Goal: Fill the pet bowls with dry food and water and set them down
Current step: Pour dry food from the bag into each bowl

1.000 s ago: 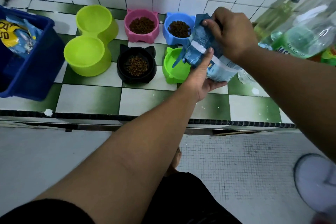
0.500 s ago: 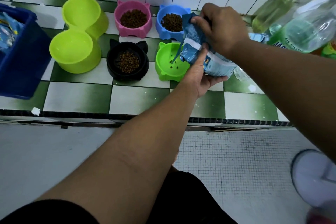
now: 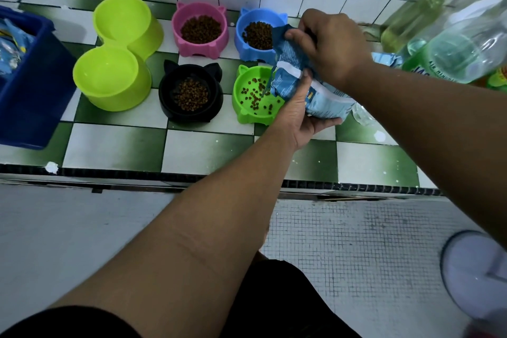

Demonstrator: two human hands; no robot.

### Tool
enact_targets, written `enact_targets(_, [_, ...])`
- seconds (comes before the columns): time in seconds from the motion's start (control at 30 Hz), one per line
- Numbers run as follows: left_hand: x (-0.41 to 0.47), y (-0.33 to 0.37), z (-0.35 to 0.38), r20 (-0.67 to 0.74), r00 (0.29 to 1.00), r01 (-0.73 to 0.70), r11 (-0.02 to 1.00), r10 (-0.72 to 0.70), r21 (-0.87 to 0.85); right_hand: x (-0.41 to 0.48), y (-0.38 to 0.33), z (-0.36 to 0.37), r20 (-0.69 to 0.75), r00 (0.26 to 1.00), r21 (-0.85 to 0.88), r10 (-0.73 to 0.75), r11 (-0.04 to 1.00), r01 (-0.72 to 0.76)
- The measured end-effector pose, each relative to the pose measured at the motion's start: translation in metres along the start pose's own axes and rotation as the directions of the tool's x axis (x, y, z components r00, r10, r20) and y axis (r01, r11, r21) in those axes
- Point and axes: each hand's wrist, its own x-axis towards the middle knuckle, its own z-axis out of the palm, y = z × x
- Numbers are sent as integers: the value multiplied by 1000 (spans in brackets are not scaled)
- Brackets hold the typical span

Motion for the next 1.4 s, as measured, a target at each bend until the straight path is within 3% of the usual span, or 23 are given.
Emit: enact_targets(1.4, [-3, -5, 0, -18, 1000, -22, 998, 21, -50, 3, 7, 0, 13, 999, 38, -44, 998, 44])
